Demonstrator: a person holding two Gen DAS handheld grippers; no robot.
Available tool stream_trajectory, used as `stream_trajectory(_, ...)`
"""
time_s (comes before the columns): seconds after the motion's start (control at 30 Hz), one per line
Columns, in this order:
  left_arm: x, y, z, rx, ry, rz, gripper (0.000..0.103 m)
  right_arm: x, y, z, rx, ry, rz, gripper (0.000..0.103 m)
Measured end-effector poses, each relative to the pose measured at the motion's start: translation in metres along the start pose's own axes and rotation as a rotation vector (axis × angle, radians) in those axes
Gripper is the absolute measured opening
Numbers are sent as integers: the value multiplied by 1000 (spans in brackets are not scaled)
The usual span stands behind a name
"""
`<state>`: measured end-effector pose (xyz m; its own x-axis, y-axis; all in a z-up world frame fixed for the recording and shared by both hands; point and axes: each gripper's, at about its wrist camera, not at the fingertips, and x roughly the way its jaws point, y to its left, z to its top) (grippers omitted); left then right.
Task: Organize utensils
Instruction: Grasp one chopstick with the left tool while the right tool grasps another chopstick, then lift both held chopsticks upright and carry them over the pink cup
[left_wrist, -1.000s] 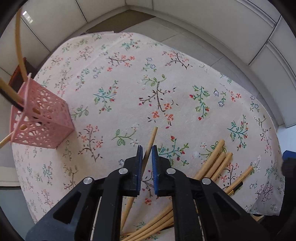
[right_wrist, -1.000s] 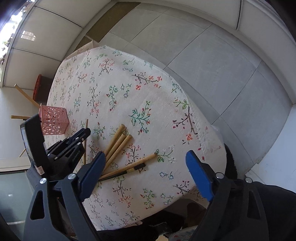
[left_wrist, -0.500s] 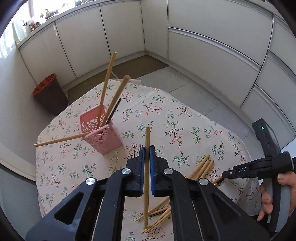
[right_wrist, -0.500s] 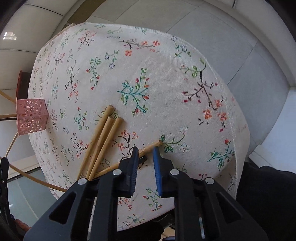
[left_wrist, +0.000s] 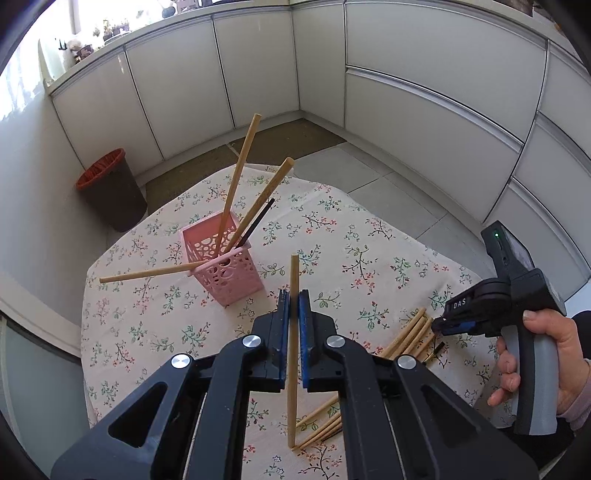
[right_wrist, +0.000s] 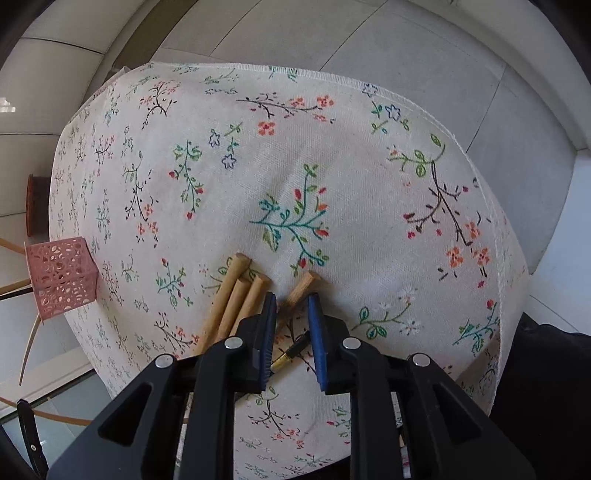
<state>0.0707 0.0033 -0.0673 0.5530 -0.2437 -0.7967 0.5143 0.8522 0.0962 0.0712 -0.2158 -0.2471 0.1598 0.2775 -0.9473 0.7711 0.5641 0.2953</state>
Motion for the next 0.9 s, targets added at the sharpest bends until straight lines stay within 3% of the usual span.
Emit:
stream_trajectory(0.13,-3,0,1,-10,-10,2,4,0,11,4,-30,-43,-1,12)
stream_trajectory(0.3,-9,5,0,-32,-18,2,4,-5,12,4,-43,-51,110,9)
stream_trajectory(0.53,-24,10,1,-55,-46,9,4,-56,35,-14,-230,-190,223,8)
stream_trajectory(0.9,-54,13,5,-75,-106,-9,4,-138,61,-81,-587,-414,339,8)
